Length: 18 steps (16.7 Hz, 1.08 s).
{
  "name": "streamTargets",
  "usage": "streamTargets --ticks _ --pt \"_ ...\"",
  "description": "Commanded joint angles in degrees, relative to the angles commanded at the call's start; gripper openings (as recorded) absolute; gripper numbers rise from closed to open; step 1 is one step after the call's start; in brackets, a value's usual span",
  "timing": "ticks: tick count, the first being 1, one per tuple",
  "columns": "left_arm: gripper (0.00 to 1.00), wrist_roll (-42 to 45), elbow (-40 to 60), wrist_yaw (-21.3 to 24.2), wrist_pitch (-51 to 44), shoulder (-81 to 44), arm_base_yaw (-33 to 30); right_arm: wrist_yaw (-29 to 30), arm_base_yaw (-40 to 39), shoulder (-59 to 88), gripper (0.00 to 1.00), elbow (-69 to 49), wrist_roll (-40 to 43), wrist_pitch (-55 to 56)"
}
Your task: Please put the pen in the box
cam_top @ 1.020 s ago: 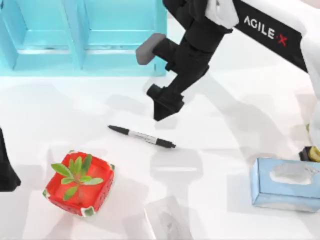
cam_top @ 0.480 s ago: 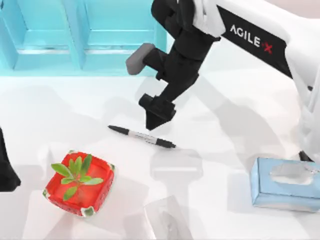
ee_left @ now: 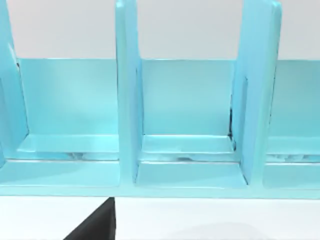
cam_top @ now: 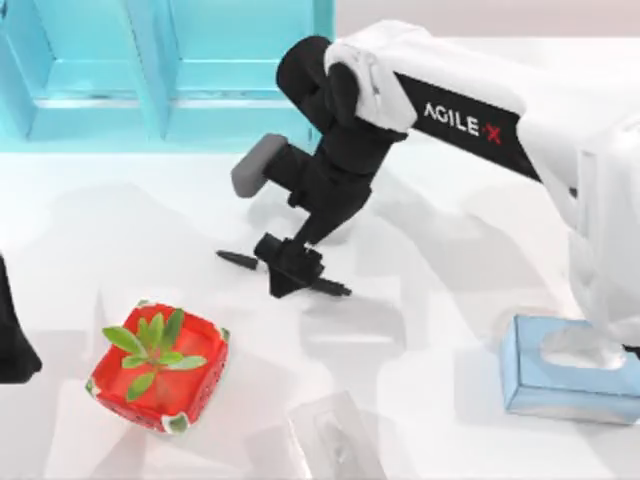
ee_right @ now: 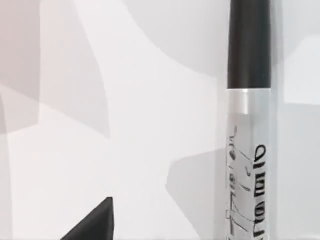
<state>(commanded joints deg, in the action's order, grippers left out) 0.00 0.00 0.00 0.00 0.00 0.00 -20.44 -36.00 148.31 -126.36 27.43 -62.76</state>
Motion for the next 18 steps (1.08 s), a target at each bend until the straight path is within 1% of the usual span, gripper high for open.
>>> streamTargets --ticks 3,8,18 --pt "1.0 0.0 0.0 0.0 0.0 0.0 0.0 0.1 -1.0 1.3 1.0 2.9 -1.1 4.5" --pt "1.0 0.0 0.0 0.0 0.0 0.0 0.0 0.1 -1.2 1.5 1.0 3.4 -1.3 5.3" --pt "1.0 0.0 0.0 0.0 0.0 0.0 0.0 0.1 -1.2 1.5 0.25 3.4 -1.3 5.3"
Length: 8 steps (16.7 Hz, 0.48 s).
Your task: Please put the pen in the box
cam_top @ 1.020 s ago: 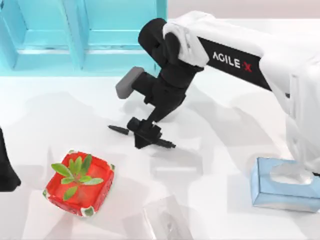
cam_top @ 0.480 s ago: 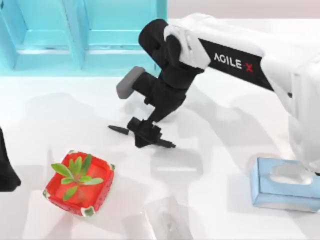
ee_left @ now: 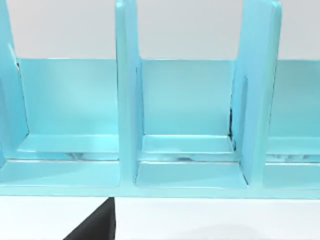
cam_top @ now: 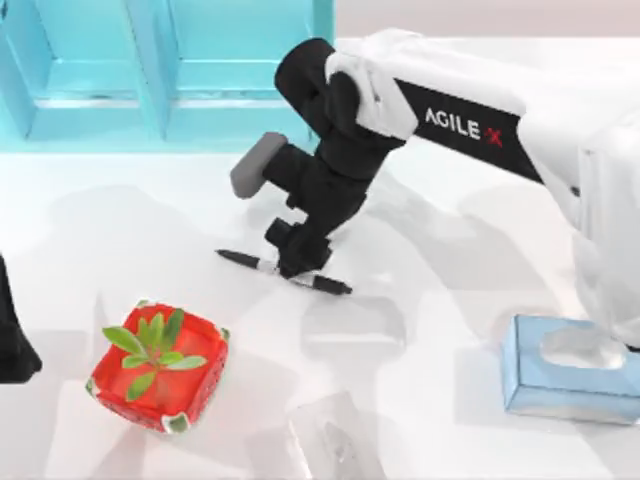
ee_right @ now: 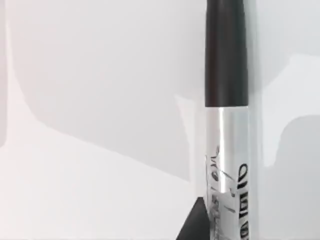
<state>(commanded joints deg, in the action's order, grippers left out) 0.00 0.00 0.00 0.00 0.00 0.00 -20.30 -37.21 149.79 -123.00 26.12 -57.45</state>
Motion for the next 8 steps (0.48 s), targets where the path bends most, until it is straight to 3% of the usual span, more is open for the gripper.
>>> streamTargets --ticks 3,8 --pt "1.0 0.0 0.0 0.0 0.0 0.0 0.0 0.0 0.0 0.0 0.02 0.0 0.0 0.0" --pt "1.0 0.0 0.0 0.0 0.0 0.0 0.0 0.0 0.0 0.0 0.0 0.0 0.0 0.0"
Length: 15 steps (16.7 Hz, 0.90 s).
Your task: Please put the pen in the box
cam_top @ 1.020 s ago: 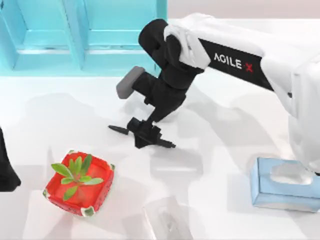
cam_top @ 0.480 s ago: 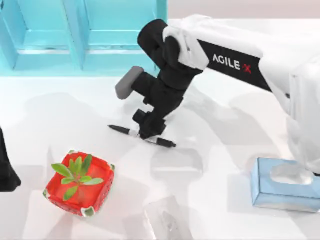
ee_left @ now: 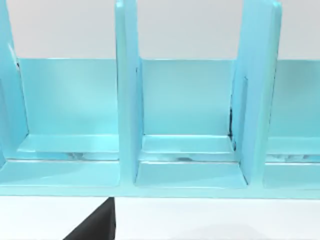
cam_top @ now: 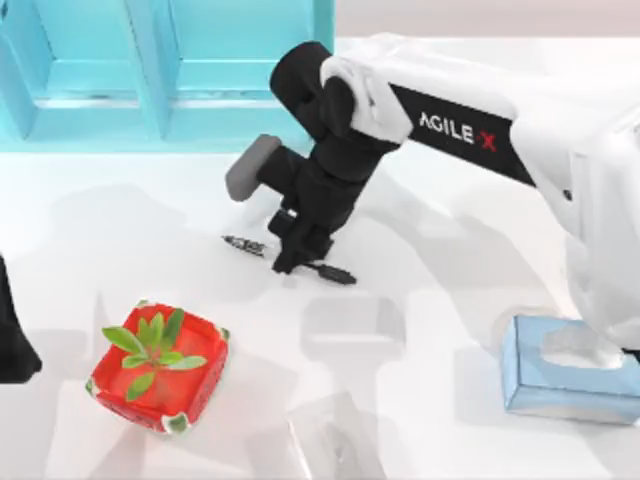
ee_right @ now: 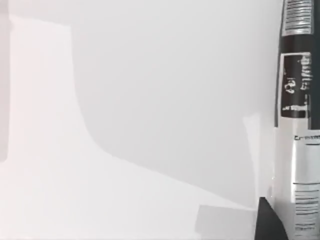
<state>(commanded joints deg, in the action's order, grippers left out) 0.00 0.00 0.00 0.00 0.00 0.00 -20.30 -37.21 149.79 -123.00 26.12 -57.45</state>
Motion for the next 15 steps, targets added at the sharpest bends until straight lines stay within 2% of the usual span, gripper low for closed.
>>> streamTargets --ticks 7,15 --pt "1.0 0.0 0.0 0.0 0.0 0.0 0.0 1.5 1.2 -2.1 0.0 -3.3 0.9 -2.4" --pt "1.0 0.0 0.0 0.0 0.0 0.0 0.0 1.5 1.2 0.0 0.0 -26.7 0.9 -23.1"
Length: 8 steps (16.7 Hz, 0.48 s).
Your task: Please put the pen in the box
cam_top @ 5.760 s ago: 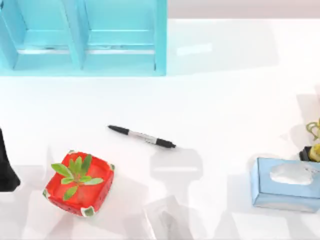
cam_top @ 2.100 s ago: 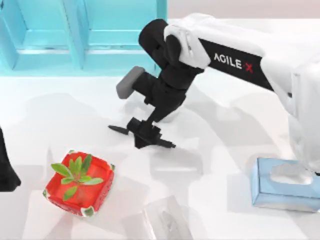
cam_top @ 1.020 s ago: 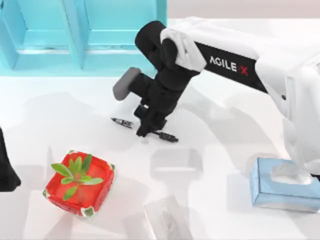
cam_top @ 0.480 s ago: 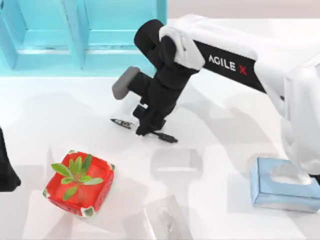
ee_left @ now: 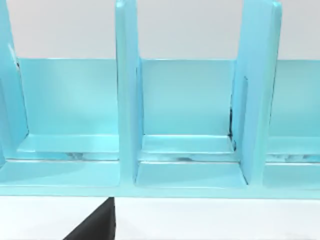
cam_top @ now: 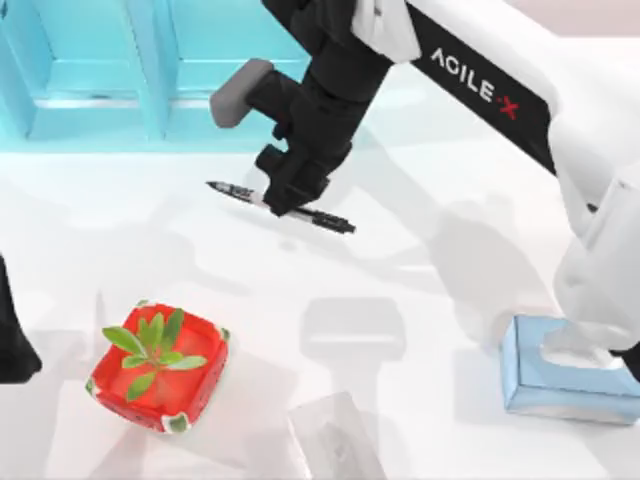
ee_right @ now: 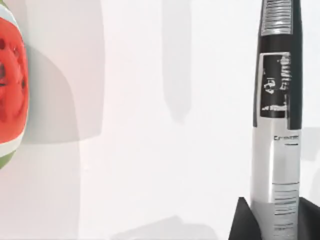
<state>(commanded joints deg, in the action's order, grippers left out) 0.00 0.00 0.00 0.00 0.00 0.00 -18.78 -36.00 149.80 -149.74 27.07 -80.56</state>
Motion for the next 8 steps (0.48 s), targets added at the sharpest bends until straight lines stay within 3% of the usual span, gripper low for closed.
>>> streamTargets --ticks 8 --pt "1.0 0.0 0.0 0.0 0.0 0.0 0.0 0.2 0.4 -0.1 0.0 -2.8 -0.6 -2.7"
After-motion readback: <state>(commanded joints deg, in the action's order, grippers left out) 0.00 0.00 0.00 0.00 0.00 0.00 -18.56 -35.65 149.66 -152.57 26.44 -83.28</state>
